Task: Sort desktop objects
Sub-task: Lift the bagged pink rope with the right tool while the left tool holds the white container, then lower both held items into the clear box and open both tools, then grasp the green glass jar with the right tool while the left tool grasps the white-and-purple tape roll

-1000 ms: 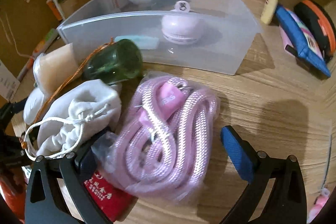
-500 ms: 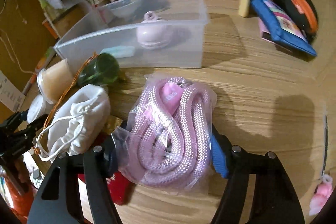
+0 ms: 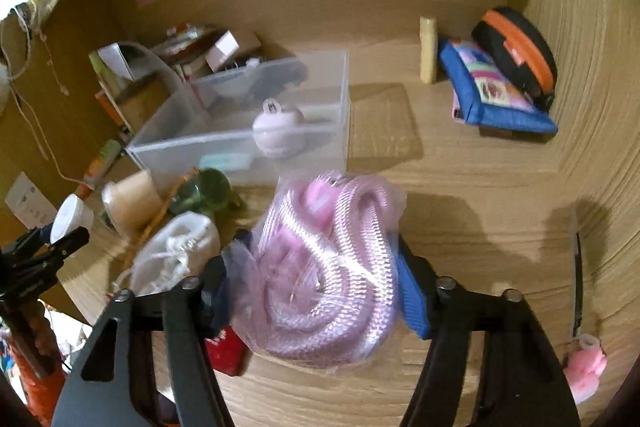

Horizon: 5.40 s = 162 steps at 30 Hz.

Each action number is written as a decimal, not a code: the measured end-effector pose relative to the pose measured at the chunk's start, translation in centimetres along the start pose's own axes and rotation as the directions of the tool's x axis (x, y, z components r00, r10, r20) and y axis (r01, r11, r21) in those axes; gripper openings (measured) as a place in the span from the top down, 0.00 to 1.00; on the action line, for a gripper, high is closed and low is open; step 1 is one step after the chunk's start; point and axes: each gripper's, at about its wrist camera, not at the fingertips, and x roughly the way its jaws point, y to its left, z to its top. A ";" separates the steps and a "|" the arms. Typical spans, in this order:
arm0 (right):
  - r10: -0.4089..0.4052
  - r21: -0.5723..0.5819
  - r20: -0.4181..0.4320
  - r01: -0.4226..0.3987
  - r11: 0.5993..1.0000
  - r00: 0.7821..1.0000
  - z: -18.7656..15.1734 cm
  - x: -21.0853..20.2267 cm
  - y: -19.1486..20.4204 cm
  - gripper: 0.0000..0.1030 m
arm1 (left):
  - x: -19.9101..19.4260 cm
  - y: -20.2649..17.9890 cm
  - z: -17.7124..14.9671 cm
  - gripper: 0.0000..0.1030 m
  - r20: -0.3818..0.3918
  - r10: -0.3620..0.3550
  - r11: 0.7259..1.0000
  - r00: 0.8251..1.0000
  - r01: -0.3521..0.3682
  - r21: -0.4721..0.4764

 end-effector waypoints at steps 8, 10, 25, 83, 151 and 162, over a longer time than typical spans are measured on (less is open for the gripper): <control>-0.017 -0.050 -0.068 0.013 0.999 0.998 0.4 1.4 0.6 0.64 | -0.2 -0.9 1.4 0.37 0.026 -0.004 1.000 1.000 0.003 0.010; -0.012 -0.040 -0.097 0.008 0.999 0.995 0.0 2.0 0.4 0.39 | -0.2 -1.0 1.2 0.37 0.022 -0.018 1.000 1.000 0.018 0.006; -0.051 -0.176 -0.199 0.016 0.984 0.979 -1.8 6.7 1.4 0.26 | 0.6 -2.5 -0.4 0.37 -0.023 -0.038 0.999 0.999 0.038 0.018; -0.050 -0.110 0.069 0.057 0.992 0.996 11.8 10.8 1.8 0.62 | 14.2 -4.5 14.2 0.37 -0.119 -0.108 0.992 0.987 0.114 0.051; -0.055 -0.153 0.081 0.067 0.986 0.995 8.5 4.8 4.4 0.14 | 3.0 -2.3 9.1 0.08 -0.027 -0.061 0.987 0.998 0.064 0.145; -0.077 -0.222 0.008 0.077 0.972 0.997 4.6 6.4 6.3 0.14 | 4.3 -0.5 4.3 0.08 -0.117 -0.047 0.989 0.992 0.063 0.131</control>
